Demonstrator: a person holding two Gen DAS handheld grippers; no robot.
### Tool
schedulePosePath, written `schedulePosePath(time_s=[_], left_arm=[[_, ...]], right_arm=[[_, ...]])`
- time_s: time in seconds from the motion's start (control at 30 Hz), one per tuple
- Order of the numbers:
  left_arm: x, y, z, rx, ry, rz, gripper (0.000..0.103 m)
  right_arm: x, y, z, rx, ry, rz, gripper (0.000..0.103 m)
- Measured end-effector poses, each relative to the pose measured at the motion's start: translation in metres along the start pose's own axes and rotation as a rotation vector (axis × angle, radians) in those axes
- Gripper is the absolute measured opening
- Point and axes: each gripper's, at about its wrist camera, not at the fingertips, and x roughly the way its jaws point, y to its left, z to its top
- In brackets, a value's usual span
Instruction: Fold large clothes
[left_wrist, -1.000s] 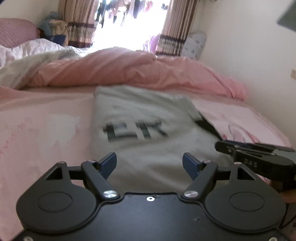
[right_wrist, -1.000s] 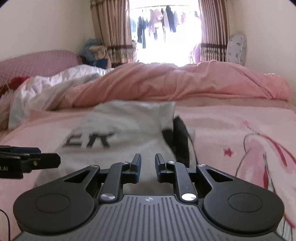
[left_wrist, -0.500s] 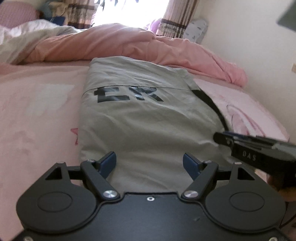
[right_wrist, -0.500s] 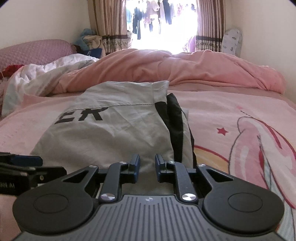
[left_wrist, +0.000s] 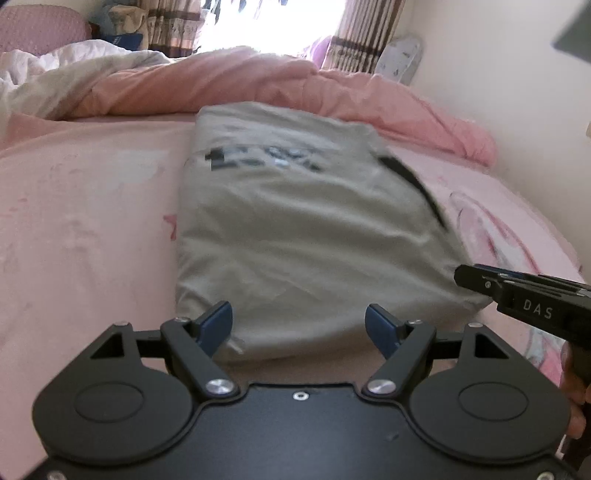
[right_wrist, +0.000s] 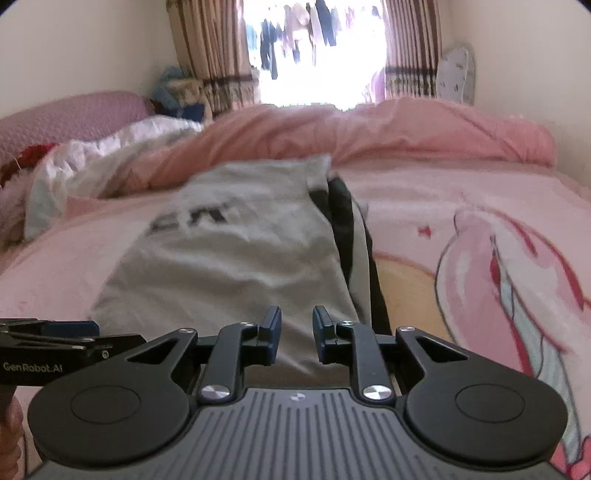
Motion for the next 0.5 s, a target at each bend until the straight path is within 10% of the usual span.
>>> schedulePosePath(time_s=[0.5], left_arm=[[0.002,-0.018,-0.003,0.086,-0.016,0.033,0.088]], right_arm=[[0.002,0.0,-0.011,0.005,0.01,-0.03,0.027]])
